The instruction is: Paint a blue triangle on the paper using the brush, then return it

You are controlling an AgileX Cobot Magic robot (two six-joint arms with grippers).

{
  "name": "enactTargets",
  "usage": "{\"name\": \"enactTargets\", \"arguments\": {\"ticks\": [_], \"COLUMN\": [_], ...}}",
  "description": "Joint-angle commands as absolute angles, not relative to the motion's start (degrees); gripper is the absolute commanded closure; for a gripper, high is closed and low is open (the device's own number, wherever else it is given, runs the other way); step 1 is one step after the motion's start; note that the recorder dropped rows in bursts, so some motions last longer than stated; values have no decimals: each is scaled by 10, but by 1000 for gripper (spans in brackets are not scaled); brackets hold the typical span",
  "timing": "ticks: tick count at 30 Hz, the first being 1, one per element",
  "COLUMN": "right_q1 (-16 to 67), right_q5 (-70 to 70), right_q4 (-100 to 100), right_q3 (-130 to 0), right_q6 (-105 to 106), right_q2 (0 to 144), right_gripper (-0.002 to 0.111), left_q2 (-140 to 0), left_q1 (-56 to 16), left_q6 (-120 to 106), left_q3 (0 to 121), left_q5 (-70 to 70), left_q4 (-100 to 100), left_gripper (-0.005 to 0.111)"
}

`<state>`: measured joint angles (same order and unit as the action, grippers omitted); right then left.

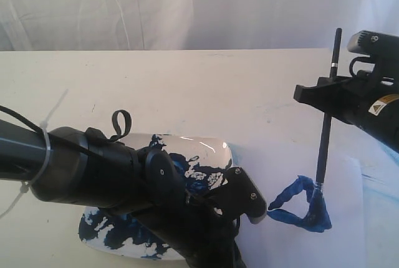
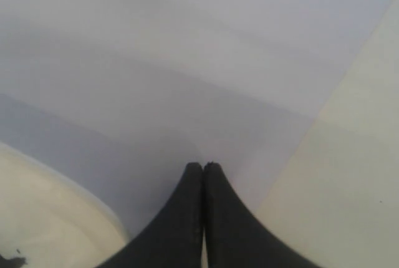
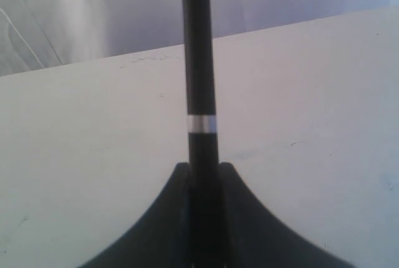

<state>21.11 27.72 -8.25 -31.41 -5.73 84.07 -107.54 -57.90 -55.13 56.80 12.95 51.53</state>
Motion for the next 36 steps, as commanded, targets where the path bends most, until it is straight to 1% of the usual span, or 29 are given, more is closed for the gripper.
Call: {"name": "enactTargets", "arguments": {"ticks": [1,6,26,31,36], "right_q1": [211,211,211,211,223], "right_q5": [271,271,266,274,302], "right_q4": [-96,-159,-171,-153,-56], "right_q3": [-314,-314,-314,-314,-315], "right_q6": [-25,30,58,7,-123], "right_q2": [835,835,787,753,755], "right_gripper": [108,108,108,108,108], "left_q2": [-1079,-1079,-1079,-1079,-1079], "left_q1": [-580,-580,-580,-580,-580], "left_q6": [-552,-552,-552,-552,-552], "left_q3": [561,561,561,561,561], "left_q5": [146,146,146,146,146], "left_q4": [514,514,514,514,514], "left_gripper": [107,107,107,107,107]}}
